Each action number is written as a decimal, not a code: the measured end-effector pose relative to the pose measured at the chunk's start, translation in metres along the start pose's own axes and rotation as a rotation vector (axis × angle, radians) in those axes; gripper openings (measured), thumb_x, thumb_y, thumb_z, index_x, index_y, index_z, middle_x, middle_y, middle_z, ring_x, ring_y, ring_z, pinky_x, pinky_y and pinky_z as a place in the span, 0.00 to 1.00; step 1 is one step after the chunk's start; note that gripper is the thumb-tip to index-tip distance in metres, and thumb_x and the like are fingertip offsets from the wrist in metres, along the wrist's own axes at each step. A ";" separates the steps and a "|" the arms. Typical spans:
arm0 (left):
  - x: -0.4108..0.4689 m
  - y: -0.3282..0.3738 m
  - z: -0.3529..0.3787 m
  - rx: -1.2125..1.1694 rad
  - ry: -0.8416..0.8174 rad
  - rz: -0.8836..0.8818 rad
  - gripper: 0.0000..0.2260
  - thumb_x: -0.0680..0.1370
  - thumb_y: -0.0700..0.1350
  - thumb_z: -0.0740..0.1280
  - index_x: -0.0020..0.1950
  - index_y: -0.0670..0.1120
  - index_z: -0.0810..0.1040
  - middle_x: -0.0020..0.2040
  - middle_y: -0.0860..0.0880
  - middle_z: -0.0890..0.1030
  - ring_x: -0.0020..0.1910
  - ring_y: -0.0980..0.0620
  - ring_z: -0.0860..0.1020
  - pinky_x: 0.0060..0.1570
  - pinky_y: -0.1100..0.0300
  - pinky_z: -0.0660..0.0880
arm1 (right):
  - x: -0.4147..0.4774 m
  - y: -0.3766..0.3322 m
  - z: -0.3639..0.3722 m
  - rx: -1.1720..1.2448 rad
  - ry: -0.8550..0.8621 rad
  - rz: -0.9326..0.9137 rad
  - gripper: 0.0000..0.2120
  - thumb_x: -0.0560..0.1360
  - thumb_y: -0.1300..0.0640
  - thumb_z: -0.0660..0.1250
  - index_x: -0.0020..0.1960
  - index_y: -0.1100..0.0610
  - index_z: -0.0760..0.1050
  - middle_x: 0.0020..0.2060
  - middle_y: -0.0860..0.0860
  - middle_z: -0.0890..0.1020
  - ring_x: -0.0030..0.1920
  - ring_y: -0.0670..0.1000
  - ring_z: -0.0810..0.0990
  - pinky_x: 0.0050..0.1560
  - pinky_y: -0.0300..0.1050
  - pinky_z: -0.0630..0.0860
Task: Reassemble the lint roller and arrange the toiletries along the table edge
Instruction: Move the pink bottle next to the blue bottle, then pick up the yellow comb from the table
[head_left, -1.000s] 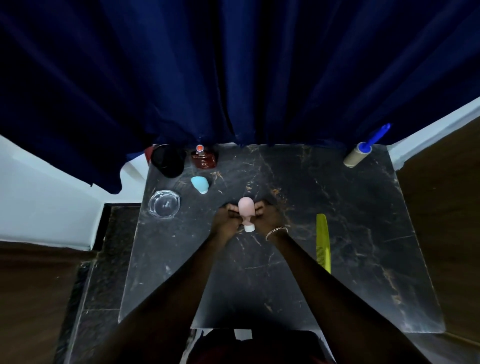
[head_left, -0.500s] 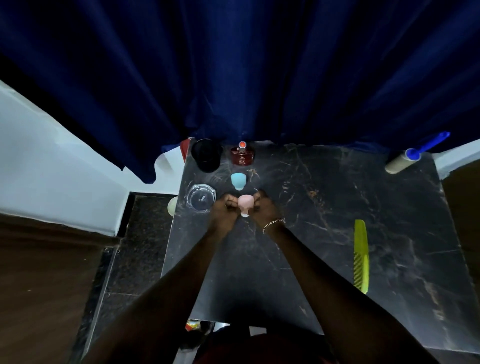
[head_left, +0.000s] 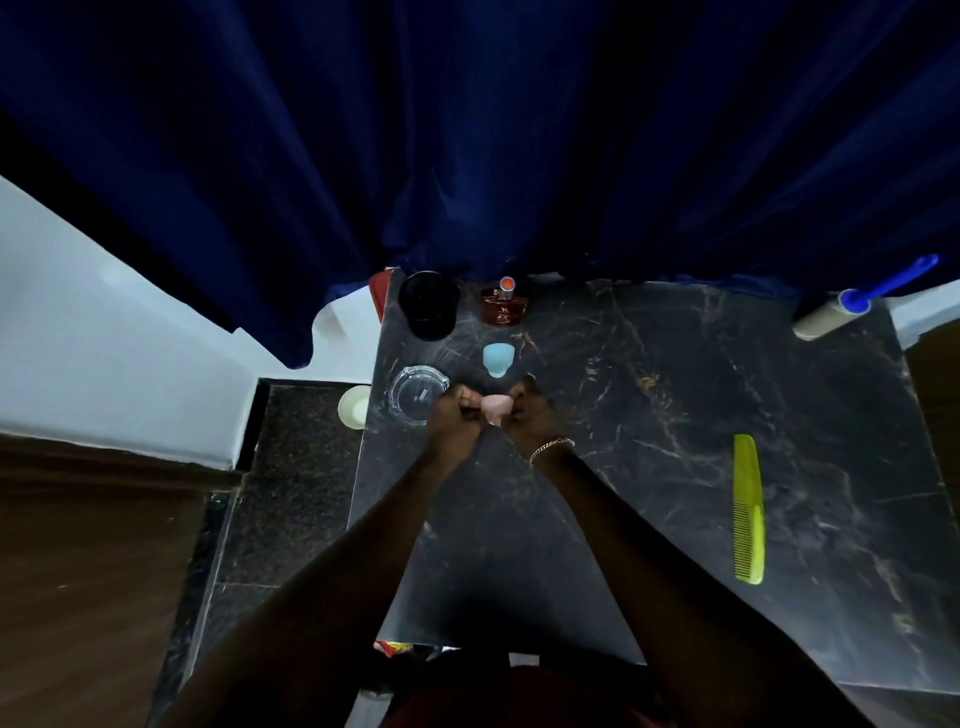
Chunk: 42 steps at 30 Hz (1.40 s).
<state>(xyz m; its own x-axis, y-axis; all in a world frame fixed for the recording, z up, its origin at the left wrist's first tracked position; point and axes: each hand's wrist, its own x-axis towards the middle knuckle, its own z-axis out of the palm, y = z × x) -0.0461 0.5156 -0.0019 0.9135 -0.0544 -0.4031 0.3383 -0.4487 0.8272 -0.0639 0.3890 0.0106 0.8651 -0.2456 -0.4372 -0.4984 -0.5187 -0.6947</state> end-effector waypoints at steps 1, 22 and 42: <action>0.001 -0.001 0.000 0.013 -0.005 0.003 0.08 0.73 0.28 0.71 0.47 0.37 0.78 0.43 0.40 0.79 0.44 0.49 0.75 0.45 0.53 0.73 | 0.000 0.001 0.000 -0.001 -0.001 0.001 0.13 0.72 0.62 0.71 0.52 0.59 0.69 0.45 0.59 0.83 0.48 0.59 0.83 0.53 0.54 0.78; -0.019 0.008 -0.001 0.063 0.077 -0.028 0.17 0.75 0.29 0.70 0.63 0.34 0.78 0.60 0.38 0.83 0.59 0.42 0.81 0.66 0.50 0.76 | -0.009 0.018 -0.007 -0.031 0.006 -0.012 0.28 0.71 0.62 0.72 0.69 0.57 0.68 0.60 0.57 0.81 0.61 0.59 0.80 0.61 0.54 0.77; -0.111 0.046 0.130 0.097 -0.169 -0.041 0.10 0.78 0.36 0.72 0.59 0.37 0.80 0.55 0.37 0.84 0.55 0.41 0.82 0.63 0.44 0.78 | -0.105 0.169 -0.129 -0.108 0.303 0.081 0.21 0.74 0.59 0.71 0.66 0.63 0.75 0.62 0.61 0.79 0.63 0.61 0.78 0.64 0.49 0.73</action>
<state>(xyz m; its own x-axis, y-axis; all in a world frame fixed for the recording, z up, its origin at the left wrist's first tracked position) -0.1613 0.3848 0.0297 0.8456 -0.1795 -0.5027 0.3439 -0.5369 0.7703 -0.2317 0.2214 0.0127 0.8086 -0.5133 -0.2876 -0.5712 -0.5676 -0.5929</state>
